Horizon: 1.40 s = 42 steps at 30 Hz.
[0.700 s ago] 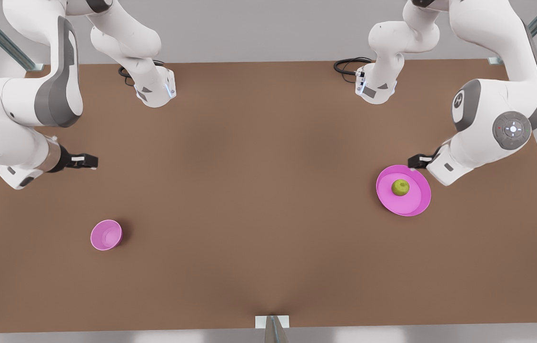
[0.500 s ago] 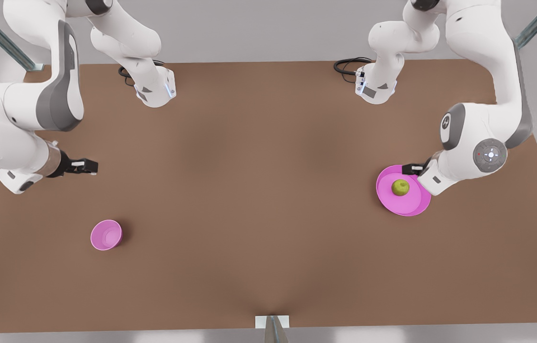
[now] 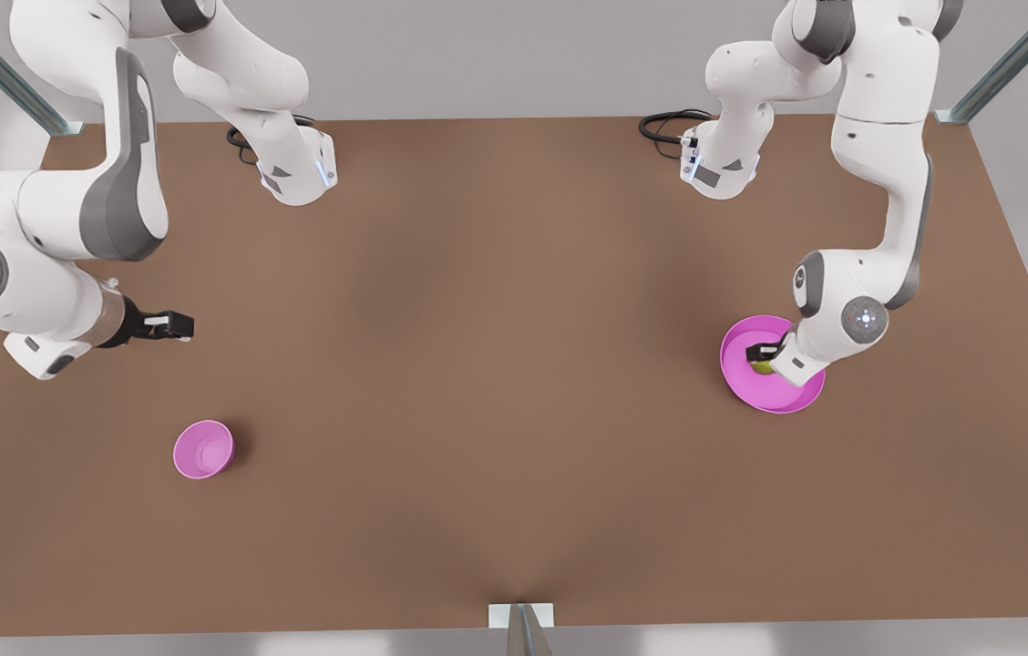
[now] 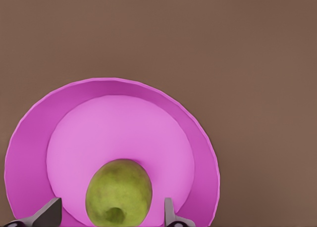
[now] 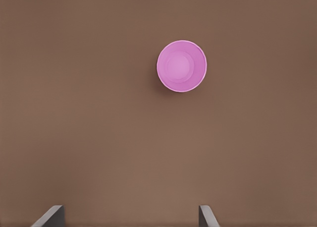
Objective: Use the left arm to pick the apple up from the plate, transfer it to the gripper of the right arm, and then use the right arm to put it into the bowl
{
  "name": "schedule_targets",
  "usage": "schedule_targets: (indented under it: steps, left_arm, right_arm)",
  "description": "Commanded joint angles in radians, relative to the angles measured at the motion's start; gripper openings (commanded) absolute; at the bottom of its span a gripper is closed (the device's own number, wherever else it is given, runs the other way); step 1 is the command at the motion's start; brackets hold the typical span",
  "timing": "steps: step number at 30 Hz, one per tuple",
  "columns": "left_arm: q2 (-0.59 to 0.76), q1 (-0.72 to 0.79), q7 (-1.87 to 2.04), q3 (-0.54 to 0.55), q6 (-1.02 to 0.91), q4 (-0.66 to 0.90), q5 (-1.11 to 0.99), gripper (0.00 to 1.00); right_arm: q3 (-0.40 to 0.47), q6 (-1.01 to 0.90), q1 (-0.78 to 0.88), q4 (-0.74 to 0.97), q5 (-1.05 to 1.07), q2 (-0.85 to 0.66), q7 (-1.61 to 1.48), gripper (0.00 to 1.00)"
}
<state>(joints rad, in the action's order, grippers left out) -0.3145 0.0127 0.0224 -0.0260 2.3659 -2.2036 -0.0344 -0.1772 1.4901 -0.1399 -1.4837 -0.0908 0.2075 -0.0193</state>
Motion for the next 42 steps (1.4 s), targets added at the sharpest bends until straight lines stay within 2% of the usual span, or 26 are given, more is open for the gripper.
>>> schedule_targets:
  steps: [1, 16, 18, 22, 25, 26, 29, 30, 31, 33, 38, 41, 42]
  left_arm:
    - [-0.011, 0.000, -0.021, 0.000, 0.104, -0.007, -0.001, 1.00]
    - [-0.084, -0.014, -0.021, 0.000, 0.199, -0.065, -0.001, 1.00]
    - [-0.089, -0.014, -0.022, 0.000, 0.202, -0.064, -0.001, 1.00]
    - [-0.097, -0.016, -0.022, 0.000, 0.210, -0.073, -0.001, 1.00]
    - [-0.097, -0.014, -0.021, 0.000, 0.208, -0.082, -0.001, 0.94]
    - [-0.095, -0.014, -0.022, 0.000, 0.208, -0.082, -0.001, 0.91]
    - [-0.095, -0.016, -0.021, 0.000, 0.205, -0.082, -0.001, 0.88]
    - [-0.094, -0.014, -0.021, 0.000, 0.204, -0.082, -0.001, 0.85]
    - [-0.092, -0.016, -0.021, 0.000, 0.202, -0.082, -0.001, 0.78]
    - [-0.090, -0.016, -0.021, 0.000, 0.199, -0.082, -0.001, 0.74]
    - [-0.072, -0.028, -0.024, 0.005, 0.139, -0.073, 0.031, 0.71]
    - [-0.080, -0.051, -0.024, 0.038, 0.093, -0.030, 0.047, 0.70]
    - [-0.072, -0.051, -0.024, 0.040, -0.042, 0.050, 0.051, 0.70]
  right_arm:
    - [-0.001, 0.001, 0.000, 0.000, 0.000, 0.004, -0.002, 1.00]
    - [-0.013, 0.010, 0.008, -0.007, 0.026, 0.018, -0.021, 1.00]
    - [-0.015, 0.013, 0.005, 0.007, 0.193, 0.090, -0.060, 1.00]
    - [-0.042, 0.010, 0.003, 0.095, 0.367, 0.277, -0.271, 1.00]
    - [-0.145, 0.018, -0.010, 0.298, 0.411, 0.499, -0.467, 1.00]
    - [-0.197, 0.041, -0.030, 0.330, 0.434, 0.558, -0.534, 1.00]
    - [-0.275, 0.182, -0.038, 0.332, 0.528, 0.654, -0.729, 1.00]
    - [-0.283, 0.200, -0.036, 0.332, 0.543, 0.673, -0.778, 1.00]
    - [-0.298, 0.229, -0.049, 0.332, 0.556, 0.694, -0.846, 1.00]
    - [-0.320, 0.259, -0.060, 0.330, 0.579, 0.724, -0.955, 1.00]
    - [-0.415, 0.294, -0.092, 0.324, 0.651, 0.774, -1.136, 1.00]
    - [-0.508, 0.418, -0.090, 0.332, 0.686, 0.845, -1.271, 1.00]
    - [-0.547, 0.463, -0.090, 0.332, 0.684, 0.869, -1.314, 1.00]
